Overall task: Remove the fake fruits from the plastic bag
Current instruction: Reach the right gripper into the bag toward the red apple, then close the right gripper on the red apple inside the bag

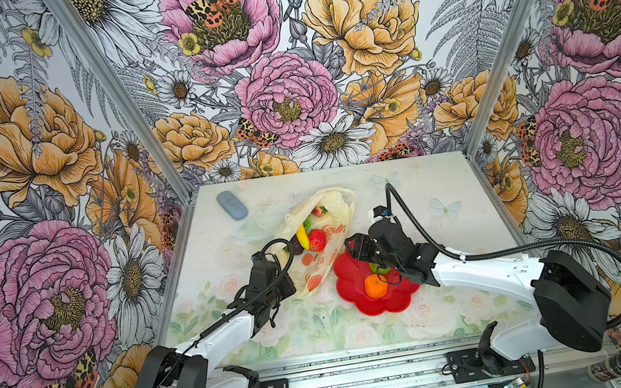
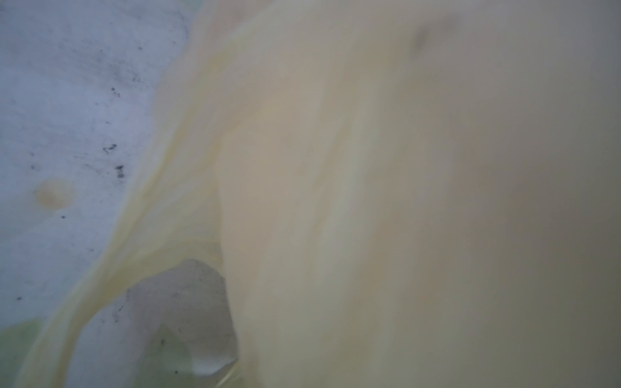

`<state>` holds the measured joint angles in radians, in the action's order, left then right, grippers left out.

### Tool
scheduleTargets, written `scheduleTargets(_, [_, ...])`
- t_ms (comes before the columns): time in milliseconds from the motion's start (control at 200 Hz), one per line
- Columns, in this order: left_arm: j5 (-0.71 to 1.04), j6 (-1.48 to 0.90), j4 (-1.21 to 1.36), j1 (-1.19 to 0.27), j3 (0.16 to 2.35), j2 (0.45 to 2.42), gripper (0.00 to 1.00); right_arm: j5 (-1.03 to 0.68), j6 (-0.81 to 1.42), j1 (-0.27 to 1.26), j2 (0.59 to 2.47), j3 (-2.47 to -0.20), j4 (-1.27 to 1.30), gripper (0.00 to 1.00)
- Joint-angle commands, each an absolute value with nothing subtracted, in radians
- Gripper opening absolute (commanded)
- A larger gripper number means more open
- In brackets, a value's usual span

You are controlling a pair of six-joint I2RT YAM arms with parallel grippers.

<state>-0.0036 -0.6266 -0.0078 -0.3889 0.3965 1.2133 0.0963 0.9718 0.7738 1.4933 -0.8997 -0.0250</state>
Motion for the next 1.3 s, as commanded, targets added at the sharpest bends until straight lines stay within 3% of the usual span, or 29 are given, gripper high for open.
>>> scheduleTargets(0, [-0.003, -0.616, -0.022, -0.395, 0.425, 1.2, 0.08, 0.025, 0.9, 0.781, 1.606, -1.009, -0.041, 0.61])
scheduleTargets(325, [-0.002, -0.609, -0.027, -0.387, 0.416, 1.189, 0.08, -0.023, 0.796, 0.772, 1.864, -1.277, -0.075, 0.66])
scheduleTargets(1296, [0.002, -0.614, 0.0, -0.382, 0.401, 1.197, 0.09, -0.206, 0.918, 0.677, 2.182, -1.496, -0.12, 0.76])
